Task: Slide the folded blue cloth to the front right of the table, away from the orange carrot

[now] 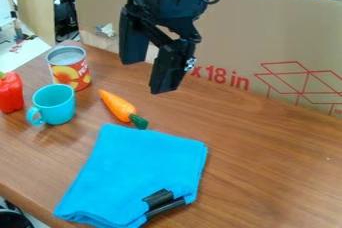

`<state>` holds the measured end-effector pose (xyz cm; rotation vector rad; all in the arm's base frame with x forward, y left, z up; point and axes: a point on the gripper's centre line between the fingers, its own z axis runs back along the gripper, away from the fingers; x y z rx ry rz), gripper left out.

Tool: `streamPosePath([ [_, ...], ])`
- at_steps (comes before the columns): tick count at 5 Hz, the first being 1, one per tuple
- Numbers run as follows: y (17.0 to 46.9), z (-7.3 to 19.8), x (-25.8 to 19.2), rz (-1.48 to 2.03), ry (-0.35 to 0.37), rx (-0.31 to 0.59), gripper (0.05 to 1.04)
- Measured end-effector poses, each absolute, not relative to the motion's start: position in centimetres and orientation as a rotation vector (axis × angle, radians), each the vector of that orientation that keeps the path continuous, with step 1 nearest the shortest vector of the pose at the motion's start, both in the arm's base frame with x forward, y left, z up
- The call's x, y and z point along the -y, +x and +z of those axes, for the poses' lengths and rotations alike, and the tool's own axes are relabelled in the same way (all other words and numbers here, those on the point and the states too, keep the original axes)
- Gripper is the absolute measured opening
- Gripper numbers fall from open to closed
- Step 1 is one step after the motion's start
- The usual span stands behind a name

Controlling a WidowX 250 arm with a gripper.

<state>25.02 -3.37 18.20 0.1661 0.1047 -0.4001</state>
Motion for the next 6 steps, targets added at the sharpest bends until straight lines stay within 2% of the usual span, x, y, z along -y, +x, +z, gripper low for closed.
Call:
streamPosePath([
  [1, 25.0, 17.4, 3.4, -0.396, 0.167, -0.127, 1.008],
  [2, 24.8, 15.9, 3.1, -0.278, 0.165, -0.095, 1.008],
  [3, 24.5, 15.2, 2.4, -0.106, 0.19, -0.028, 1.008],
  [4, 24.1, 13.1, 1.0, -0.008, 0.201, 0.01, 1.008],
  [5, 24.0, 11.5, -0.3, 0.036, 0.167, 0.024, 1.008],
  [6, 24.2, 9.3, -0.7, 0.014, 0.1, 0.01, 1.008],
])
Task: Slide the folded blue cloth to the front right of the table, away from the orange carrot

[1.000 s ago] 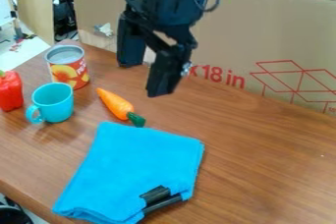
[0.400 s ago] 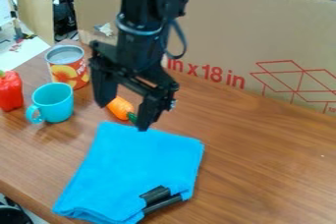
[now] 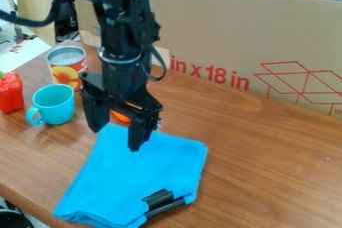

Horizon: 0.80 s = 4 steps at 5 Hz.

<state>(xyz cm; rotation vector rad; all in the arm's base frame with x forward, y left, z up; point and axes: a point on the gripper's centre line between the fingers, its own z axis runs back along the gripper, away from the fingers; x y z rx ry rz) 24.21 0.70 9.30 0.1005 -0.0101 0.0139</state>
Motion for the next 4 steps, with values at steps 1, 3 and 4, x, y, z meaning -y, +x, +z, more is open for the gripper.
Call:
streamPosePath([
  [1, 24.7, 7.2, -0.6, 0.006, 0.06, 0.016, 1.008],
  [3, 25.4, 4.3, 1.7, 0.054, 0.031, -0.007, 1.008],
  [4, 25.1, 3.5, 3.4, 0.08, 0.016, -0.033, 1.008],
])
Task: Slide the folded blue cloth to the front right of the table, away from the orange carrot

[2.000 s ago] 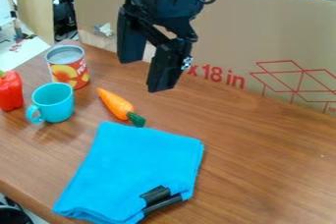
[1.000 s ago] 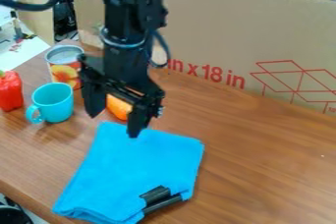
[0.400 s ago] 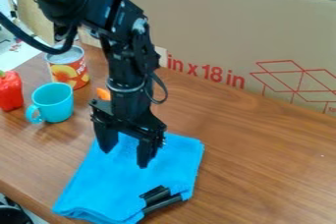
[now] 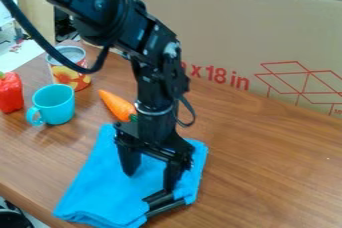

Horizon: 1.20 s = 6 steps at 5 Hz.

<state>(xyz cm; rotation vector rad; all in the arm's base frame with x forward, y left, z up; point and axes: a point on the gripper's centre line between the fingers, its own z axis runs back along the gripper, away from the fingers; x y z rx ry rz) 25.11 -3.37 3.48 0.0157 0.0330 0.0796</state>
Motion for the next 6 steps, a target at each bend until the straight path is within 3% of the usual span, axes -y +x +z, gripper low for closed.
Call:
streamPosePath([
  [1, 24.8, 2.8, 4.8, 0.088, 0.015, -0.053, 1.008],
  [3, 23.9, 2.1, 8.7, 0.023, -0.059, -0.052, 1.008],
  [5, 19.8, 2.7, 18.8, -0.269, -0.251, -0.03, 1.007],
  [6, 19.7, 2.7, 22.4, -0.323, -0.288, -0.067, 1.007],
])
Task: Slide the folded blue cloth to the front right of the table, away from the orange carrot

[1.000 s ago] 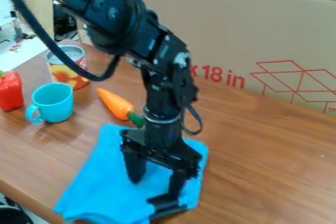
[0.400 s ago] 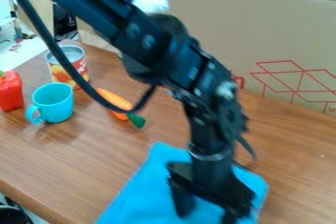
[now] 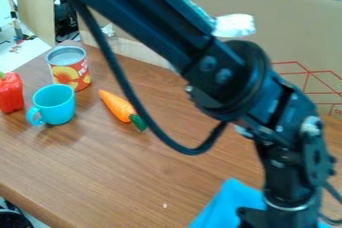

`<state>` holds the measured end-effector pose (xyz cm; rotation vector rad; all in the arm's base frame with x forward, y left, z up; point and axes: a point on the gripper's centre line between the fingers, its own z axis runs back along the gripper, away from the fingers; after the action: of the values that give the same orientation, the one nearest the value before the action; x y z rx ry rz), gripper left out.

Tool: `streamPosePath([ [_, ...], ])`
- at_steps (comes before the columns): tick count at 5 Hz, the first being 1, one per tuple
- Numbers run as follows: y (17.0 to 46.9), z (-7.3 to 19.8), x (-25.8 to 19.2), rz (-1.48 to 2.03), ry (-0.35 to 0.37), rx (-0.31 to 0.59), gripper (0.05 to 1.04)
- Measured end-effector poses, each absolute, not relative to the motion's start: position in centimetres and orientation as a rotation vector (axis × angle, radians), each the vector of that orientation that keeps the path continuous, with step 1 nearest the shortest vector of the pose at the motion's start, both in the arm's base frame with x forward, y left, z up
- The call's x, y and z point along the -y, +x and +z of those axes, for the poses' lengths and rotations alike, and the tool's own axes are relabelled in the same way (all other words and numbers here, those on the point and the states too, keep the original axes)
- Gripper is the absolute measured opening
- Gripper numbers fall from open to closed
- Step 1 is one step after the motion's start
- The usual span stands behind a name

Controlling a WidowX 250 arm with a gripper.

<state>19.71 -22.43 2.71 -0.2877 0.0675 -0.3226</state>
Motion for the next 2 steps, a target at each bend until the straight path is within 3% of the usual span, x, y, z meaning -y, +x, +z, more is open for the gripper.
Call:
streamPosePath([
  [1, 20.5, 2.6, 21.7, -0.308, -0.245, -0.065, 1.007],
  [2, 22.4, 3.1, 18.1, -0.24, -0.14, -0.044, 1.007],
])
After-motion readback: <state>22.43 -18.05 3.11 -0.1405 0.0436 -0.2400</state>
